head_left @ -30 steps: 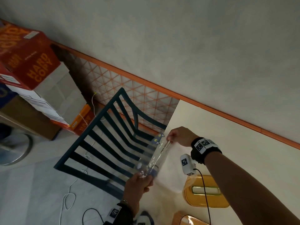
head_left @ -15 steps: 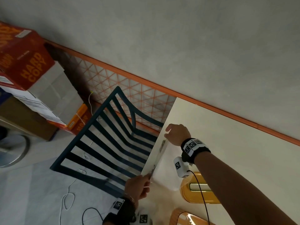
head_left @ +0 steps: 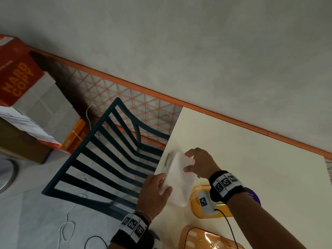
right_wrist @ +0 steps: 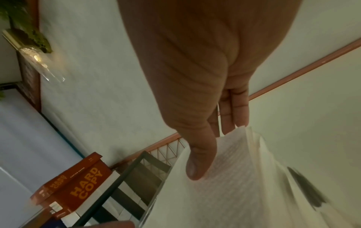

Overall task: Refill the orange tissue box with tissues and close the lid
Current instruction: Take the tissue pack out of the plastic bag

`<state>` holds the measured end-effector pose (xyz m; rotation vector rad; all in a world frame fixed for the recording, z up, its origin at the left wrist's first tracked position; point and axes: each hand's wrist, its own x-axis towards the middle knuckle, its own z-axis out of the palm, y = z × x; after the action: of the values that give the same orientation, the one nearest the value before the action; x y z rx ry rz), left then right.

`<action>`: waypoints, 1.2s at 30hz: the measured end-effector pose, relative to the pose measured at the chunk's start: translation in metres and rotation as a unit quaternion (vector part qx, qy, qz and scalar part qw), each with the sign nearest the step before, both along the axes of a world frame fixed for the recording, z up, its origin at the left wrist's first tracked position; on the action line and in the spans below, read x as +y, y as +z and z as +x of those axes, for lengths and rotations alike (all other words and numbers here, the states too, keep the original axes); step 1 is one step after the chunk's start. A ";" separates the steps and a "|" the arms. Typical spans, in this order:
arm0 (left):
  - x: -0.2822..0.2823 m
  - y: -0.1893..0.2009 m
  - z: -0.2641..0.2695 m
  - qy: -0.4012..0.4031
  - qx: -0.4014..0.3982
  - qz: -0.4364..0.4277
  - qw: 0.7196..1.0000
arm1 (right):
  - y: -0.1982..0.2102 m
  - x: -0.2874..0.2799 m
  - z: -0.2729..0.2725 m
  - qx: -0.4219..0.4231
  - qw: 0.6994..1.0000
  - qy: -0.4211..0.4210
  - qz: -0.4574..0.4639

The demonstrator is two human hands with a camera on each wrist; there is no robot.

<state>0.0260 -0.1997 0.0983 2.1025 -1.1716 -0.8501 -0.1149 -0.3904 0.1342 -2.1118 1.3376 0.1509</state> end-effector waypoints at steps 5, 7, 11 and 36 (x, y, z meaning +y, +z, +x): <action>0.005 -0.004 0.001 0.020 -0.007 0.021 1.000 | -0.002 -0.003 0.009 0.060 0.998 0.019 -0.005; 0.011 -0.005 0.004 0.014 -0.027 0.022 0.999 | -0.001 -0.004 0.012 0.079 0.997 0.016 -0.020; 0.022 -0.006 0.007 0.014 -0.003 0.031 0.999 | 0.000 -0.003 0.019 0.083 0.996 0.020 -0.027; 0.011 -0.018 0.000 0.029 -0.011 0.068 0.997 | 0.010 -0.001 0.029 0.100 0.995 0.018 0.007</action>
<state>0.0256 -0.1888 0.0807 2.2495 -1.0844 -0.9053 -0.0854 -0.3911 0.1438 -2.1550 1.4081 0.3946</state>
